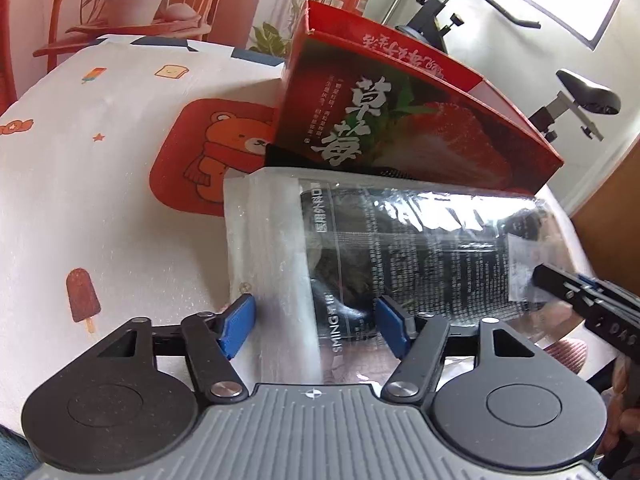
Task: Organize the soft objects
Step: 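Move the right tool to the clear plastic bag and grip its edge, then lift the clear plastic bag with the right tool and lower it into the box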
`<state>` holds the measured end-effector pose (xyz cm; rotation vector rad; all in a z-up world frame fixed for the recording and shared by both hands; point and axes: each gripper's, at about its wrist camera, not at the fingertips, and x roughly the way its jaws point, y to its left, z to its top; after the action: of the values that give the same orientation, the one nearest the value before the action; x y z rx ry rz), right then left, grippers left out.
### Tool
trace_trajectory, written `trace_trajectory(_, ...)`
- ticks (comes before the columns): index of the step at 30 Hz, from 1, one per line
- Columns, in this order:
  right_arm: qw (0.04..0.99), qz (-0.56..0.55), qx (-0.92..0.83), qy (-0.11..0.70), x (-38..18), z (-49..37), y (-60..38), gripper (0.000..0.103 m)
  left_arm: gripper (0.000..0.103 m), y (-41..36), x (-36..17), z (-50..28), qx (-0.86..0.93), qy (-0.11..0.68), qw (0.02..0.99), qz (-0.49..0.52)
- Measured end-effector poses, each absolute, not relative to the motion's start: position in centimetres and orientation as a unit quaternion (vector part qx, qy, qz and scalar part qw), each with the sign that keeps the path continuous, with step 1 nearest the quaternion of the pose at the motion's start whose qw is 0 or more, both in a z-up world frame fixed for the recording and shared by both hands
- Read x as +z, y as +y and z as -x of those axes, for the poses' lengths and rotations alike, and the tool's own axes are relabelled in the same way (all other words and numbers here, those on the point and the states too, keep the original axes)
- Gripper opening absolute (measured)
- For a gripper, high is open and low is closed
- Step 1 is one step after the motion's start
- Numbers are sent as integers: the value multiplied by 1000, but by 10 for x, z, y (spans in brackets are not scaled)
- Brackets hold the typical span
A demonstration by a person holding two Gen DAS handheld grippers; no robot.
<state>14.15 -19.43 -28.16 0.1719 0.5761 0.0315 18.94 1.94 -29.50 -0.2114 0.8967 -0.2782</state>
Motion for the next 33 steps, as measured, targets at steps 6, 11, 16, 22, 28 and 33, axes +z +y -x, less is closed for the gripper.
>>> trace_trajectory(6, 953, -85, 26, 288, -282, -141, -192, 24, 64, 25, -295, -188, -139, 429, 884, 127)
trace_trajectory(11, 952, -81, 32, 293, -284, -141, -189, 24, 64, 26, -296, -188, -136, 423, 887, 127)
trace_trajectory(16, 951, -88, 34, 296, -286, -142, -192, 22, 60, 27, -295, -189, -132, 420, 890, 123)
trace_trajectory(22, 956, -83, 49, 276, -276, -135, -188, 20, 51, 38, -275, -185, -142, 394, 897, 141)
trace_trajectory(28, 965, -75, 56, 244, -260, -129, -187, 20, 46, 42, -250, -176, -153, 352, 914, 129)
trace_trajectory(33, 971, -75, 62, 219, -238, -130, -190, 20, 46, 39, -220, -173, -166, 307, 931, 104)
